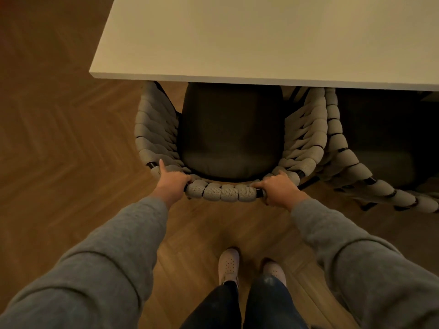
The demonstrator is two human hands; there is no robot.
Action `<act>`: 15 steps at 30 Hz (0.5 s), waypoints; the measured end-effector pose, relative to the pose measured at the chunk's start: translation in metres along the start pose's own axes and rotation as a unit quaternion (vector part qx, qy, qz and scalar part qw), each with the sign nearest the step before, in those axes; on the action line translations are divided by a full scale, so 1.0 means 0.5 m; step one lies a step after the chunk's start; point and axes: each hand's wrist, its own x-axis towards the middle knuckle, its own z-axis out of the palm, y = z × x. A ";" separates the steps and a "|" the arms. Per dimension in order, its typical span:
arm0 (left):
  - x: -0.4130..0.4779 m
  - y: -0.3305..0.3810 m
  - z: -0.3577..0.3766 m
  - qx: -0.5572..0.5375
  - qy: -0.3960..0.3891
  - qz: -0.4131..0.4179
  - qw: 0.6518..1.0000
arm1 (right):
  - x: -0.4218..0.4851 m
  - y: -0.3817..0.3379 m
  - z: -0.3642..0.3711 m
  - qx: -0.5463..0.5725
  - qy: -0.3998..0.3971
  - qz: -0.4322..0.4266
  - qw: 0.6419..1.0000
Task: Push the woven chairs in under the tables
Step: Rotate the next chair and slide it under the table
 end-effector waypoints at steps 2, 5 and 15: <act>0.010 0.001 -0.014 -0.008 0.004 -0.012 1.000 | 0.014 0.008 -0.008 0.006 -0.006 0.005 1.000; 0.016 -0.001 -0.023 -0.007 0.008 -0.011 1.000 | 0.022 0.014 -0.019 0.008 -0.021 -0.002 1.000; 0.023 0.017 -0.012 0.003 0.001 0.005 1.000 | 0.013 0.031 -0.018 -0.008 -0.047 -0.007 0.999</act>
